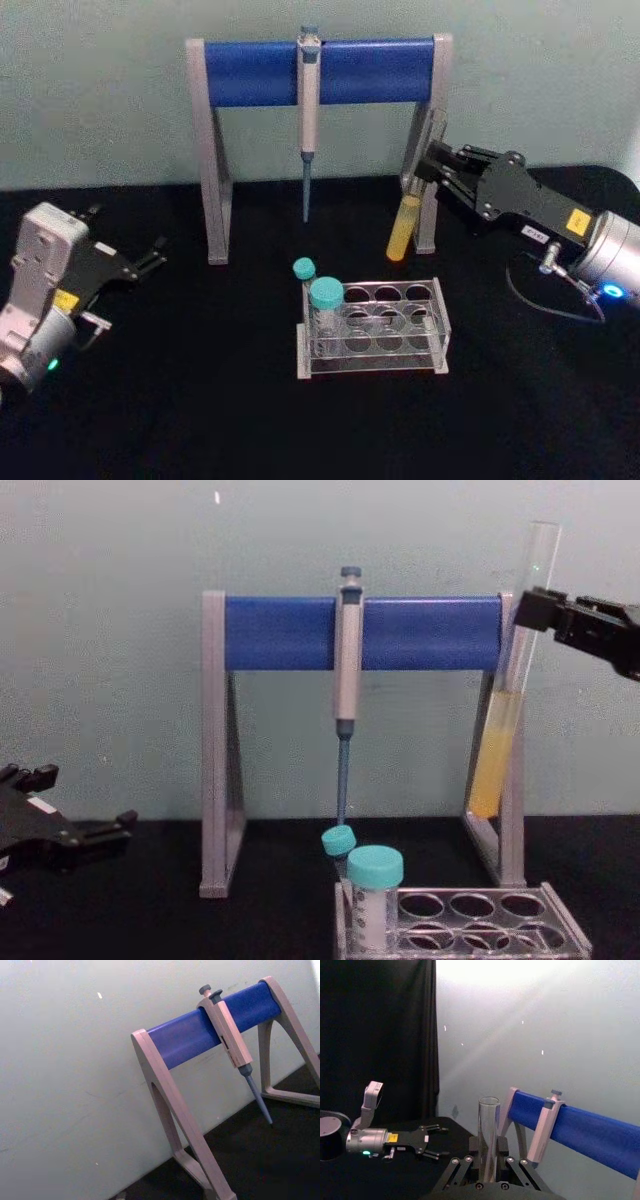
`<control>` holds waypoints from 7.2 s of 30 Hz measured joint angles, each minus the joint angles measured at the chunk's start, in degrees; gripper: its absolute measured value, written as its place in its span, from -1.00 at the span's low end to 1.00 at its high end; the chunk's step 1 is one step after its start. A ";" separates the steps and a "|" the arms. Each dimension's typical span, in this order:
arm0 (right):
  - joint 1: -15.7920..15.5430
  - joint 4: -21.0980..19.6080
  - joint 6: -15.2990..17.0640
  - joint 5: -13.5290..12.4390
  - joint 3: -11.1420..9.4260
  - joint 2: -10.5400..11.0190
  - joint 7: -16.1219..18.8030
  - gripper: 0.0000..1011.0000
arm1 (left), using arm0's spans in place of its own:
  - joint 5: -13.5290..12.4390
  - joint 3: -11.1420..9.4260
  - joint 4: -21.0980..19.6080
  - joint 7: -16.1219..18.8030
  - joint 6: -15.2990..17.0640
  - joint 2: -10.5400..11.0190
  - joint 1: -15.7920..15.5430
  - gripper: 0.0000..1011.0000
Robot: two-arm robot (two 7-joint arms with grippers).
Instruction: Pick up the test tube from the test tube rack, shake it, then place it back into the test tube rack.
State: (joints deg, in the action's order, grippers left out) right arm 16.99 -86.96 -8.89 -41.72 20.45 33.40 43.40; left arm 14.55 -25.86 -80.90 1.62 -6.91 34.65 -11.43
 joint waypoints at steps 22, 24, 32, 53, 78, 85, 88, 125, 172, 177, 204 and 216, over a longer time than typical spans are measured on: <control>0.14 0.48 -1.41 1.04 1.30 0.23 -0.43 -0.58 | 0.00 0.00 0.00 0.00 0.00 0.00 0.00 0.98; 0.10 0.64 -1.53 1.29 1.41 0.20 -0.47 -0.58 | 0.00 0.00 0.00 0.00 0.00 0.00 0.00 0.98; 0.20 2.47 -1.69 2.94 2.30 -0.27 -0.91 -0.58 | 0.00 0.00 0.00 0.00 0.00 0.00 0.00 0.98; 1.60 7.64 -1.94 6.79 4.28 -2.52 -1.04 -0.58 | 0.00 0.00 0.00 0.00 0.00 0.00 0.00 0.98; 2.92 11.69 -0.50 9.09 6.14 -3.89 -0.56 -0.58 | 0.00 0.00 0.00 0.00 0.00 0.00 0.00 0.98; 3.16 12.16 -0.04 9.75 6.53 -4.09 -0.87 -0.58 | 0.00 0.00 0.00 0.00 0.00 0.00 0.00 0.98; 3.23 12.25 0.13 9.97 6.65 -4.12 -0.94 -0.58 | 0.00 0.00 0.00 0.00 0.00 0.00 0.00 0.98; 3.64 13.10 1.44 10.57 7.27 -4.09 -0.40 -0.58 | 0.00 0.00 0.00 0.00 0.00 0.00 0.00 0.98; 3.56 13.03 1.32 10.51 7.21 -4.11 -0.54 0.92 | 0.00 0.00 0.00 0.00 0.00 0.00 0.00 0.98; 3.56 13.03 1.32 10.51 7.21 -4.11 -0.54 0.98 | 0.00 0.00 0.00 0.00 0.00 0.00 0.00 0.98; -2.45 4.45 -0.72 9.68 -1.21 -5.45 -15.54 0.98 | 0.00 0.00 0.00 0.00 0.00 0.00 0.00 0.98; -5.47 4.08 10.16 24.83 -3.08 -8.67 -39.89 0.98 | 0.00 0.00 0.00 0.00 0.00 0.00 0.00 0.98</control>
State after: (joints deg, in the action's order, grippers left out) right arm 11.53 -82.88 1.27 -16.89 17.37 24.72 3.51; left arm 14.55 -25.86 -80.90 1.62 -6.91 34.65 -11.43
